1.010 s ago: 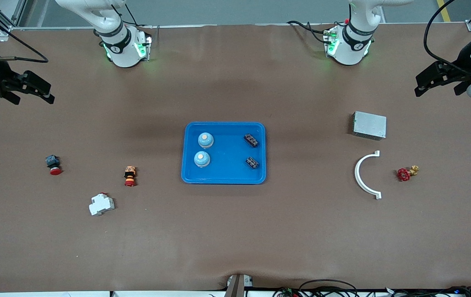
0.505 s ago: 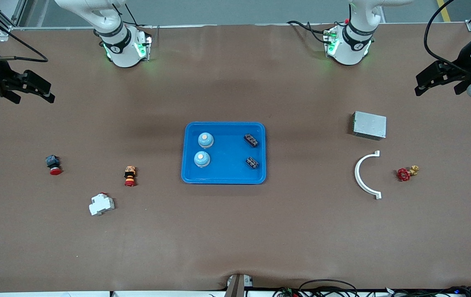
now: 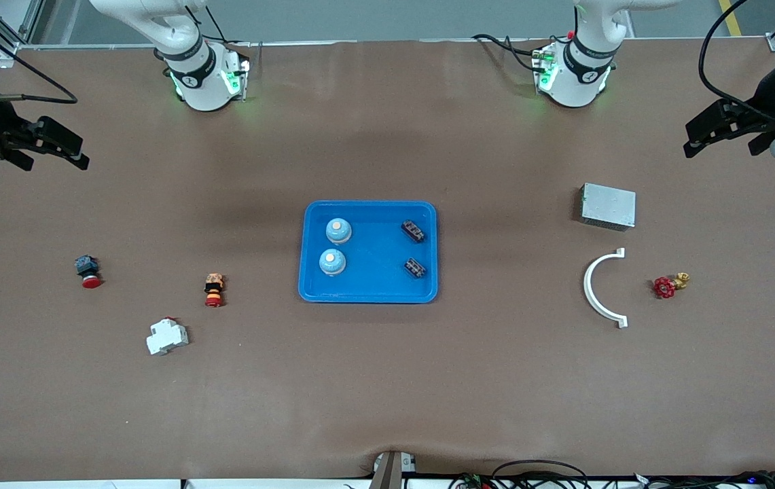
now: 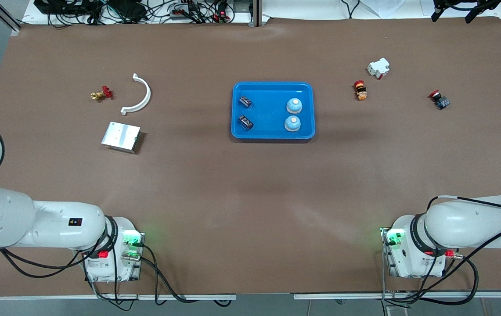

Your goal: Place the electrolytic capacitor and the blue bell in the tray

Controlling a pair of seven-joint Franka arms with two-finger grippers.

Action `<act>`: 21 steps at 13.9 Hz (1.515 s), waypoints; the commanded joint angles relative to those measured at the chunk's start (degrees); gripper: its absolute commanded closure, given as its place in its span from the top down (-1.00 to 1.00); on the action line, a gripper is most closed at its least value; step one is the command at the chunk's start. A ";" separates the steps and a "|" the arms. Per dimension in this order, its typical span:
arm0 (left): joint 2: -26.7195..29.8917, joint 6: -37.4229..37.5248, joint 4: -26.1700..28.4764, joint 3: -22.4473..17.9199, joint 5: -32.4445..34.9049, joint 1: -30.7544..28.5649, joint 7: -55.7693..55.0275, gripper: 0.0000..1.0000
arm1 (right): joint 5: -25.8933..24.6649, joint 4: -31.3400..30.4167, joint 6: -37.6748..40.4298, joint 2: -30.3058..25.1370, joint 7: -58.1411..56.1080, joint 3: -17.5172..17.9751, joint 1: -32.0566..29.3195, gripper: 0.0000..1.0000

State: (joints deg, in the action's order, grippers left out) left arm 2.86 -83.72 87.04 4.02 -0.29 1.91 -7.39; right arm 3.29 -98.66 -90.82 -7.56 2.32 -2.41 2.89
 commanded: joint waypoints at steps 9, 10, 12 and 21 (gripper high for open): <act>-0.05 1.54 -0.99 0.02 -1.38 -0.07 0.27 1.00 | 0.14 0.57 0.38 0.62 0.49 -0.14 1.41 1.00; -0.05 1.54 -0.99 0.02 -1.38 -0.07 0.27 1.00 | 0.14 0.66 0.47 0.62 0.49 -0.14 1.41 1.00; -0.14 1.54 -0.99 0.02 -1.38 -0.16 0.19 1.00 | 0.14 0.75 0.21 0.62 0.58 -0.14 1.94 1.00; 0.04 1.54 -1.08 0.02 -1.47 -0.16 0.27 1.00 | -0.47 1.62 2.84 0.53 0.49 -0.14 1.77 1.00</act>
State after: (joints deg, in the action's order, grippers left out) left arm 2.86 -83.19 87.02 4.05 -0.29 1.94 -7.39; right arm 3.27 -98.39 -88.99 -6.96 2.32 -2.26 4.34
